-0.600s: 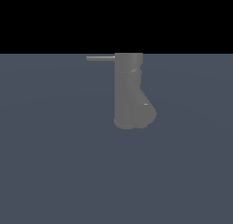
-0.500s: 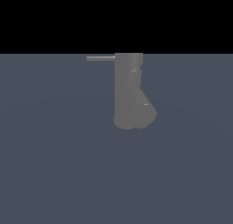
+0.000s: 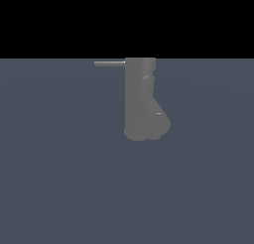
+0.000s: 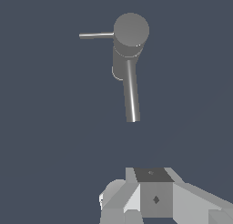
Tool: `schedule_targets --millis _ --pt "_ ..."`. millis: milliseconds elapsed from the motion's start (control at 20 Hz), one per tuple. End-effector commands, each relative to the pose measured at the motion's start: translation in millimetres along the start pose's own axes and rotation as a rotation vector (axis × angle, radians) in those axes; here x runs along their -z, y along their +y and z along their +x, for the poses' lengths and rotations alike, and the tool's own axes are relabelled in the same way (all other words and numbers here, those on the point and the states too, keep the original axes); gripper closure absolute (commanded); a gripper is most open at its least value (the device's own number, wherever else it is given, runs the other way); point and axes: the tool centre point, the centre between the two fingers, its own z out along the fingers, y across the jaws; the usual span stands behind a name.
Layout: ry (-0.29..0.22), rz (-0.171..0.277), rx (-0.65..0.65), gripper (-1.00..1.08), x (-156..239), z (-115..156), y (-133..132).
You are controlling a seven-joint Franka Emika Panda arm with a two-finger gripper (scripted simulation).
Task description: Turn on the faucet by rotating a designated handle.
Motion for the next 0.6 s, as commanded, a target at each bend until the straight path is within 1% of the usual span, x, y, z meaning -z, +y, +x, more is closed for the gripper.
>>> schedule_targets --millis 0,250,550 --pt "-0.002 -0.001 -0.027 1.08 -4.6 2.7 -5.6" --pt "-0.008 -0.002 -0.105 1.08 -17.6 11.4 -21.1" --pt "-0.017 -0.004 -0.228 1.08 -38.4 27.7 -44.3"
